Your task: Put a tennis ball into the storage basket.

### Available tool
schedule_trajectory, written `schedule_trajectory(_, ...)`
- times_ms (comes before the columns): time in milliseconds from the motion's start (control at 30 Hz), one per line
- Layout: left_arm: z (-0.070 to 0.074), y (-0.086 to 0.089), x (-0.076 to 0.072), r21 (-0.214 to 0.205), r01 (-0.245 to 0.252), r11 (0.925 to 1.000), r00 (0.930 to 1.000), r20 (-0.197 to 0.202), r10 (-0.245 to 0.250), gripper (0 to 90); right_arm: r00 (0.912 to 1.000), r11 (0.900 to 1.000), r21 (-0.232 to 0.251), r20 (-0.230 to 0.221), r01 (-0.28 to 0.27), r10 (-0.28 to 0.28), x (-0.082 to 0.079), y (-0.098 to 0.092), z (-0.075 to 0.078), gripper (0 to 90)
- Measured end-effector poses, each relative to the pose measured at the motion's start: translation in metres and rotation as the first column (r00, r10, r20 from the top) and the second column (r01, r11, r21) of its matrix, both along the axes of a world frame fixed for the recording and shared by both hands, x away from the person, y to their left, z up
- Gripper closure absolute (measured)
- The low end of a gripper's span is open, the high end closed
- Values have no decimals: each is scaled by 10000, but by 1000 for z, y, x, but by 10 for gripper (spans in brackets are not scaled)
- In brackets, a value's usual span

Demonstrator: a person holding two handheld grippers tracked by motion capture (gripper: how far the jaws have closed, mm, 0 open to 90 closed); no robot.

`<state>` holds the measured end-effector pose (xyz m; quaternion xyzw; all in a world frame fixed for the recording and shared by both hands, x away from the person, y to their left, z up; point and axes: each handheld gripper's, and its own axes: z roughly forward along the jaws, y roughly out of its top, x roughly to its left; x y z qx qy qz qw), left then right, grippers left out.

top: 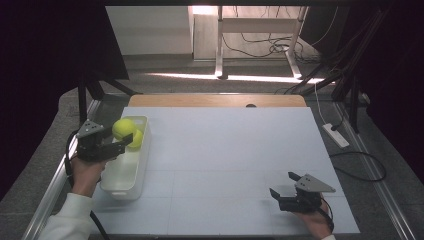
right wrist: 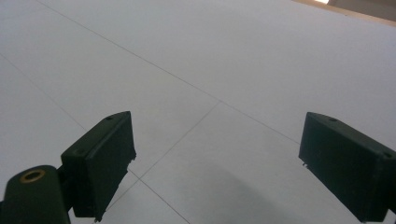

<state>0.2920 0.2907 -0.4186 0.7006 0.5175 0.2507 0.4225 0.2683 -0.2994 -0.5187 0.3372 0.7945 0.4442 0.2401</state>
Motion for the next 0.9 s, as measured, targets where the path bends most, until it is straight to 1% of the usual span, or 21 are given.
schedule_trajectory(67, -1, 1, 0, 27, -1, 10000, 10000, -46, 1, 282, 10000, 10000, 1, 4, 0, 0, 0, 0, 0, 99)
schedule_trajectory(267, -8, 3, -1, 268, -14, 9996, 9991, -427, 25, 282, 10000, 10000, -39, -2, 32, -32, -1, -1, 0, 99)
schedule_trajectory(400, -11, 6, -1, 321, -44, 9995, 9980, -621, 64, 282, 9999, 9999, -68, 18, 117, -117, -3, -3, 1, 99)
schedule_trajectory(500, -13, 8, 0, 305, -78, 9995, 9975, -695, 99, 282, 9999, 9998, -98, 1, 150, -150, -4, -3, 1, 99)
schedule_trajectory(533, -15, 9, 1, 313, -92, 9995, 9972, -745, 115, 282, 9999, 9999, -30, 2, 128, -128, -4, -3, 1, 99)
schedule_trajectory(900, -25, 7, 7, 467, -49, 9989, 9913, -1315, 110, 282, 9999, 9999, -86, -13, 119, -120, -3, -2, 0, 99)
